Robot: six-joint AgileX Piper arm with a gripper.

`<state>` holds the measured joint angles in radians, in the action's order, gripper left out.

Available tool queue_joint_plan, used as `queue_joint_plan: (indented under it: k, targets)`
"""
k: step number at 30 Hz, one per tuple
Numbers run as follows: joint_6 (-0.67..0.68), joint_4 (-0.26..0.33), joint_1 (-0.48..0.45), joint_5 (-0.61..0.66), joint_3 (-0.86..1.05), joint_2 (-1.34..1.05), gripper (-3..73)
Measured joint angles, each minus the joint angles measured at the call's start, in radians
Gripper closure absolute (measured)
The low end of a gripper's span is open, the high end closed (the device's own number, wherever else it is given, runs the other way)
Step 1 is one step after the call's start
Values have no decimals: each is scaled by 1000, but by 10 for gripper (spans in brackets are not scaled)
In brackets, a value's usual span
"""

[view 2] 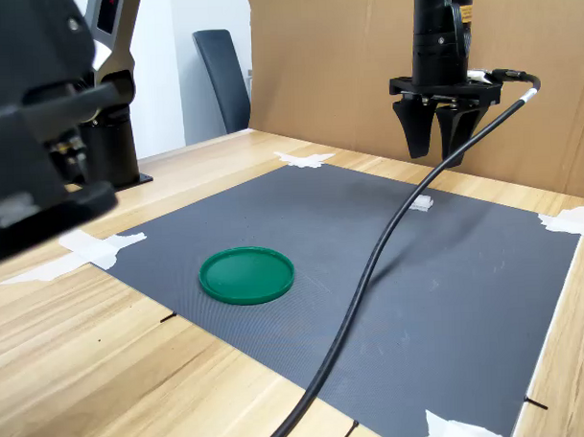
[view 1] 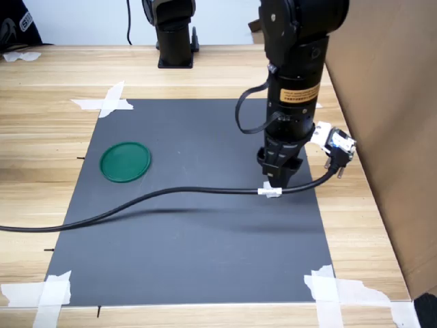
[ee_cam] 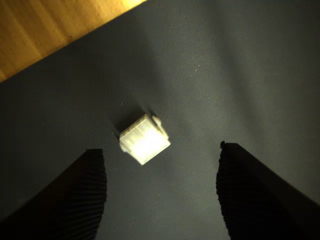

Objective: Grasp a white terminal and put it in the green lid.

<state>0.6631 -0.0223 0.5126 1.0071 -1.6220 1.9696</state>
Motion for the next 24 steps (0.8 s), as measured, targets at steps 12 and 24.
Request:
queue_joint_plan:
  k: [12, 24]
  targets:
    - [-23, -11, 0, -23, 0, 55, 149]
    - [-75, -27, 0, -28, 75, 46, 149]
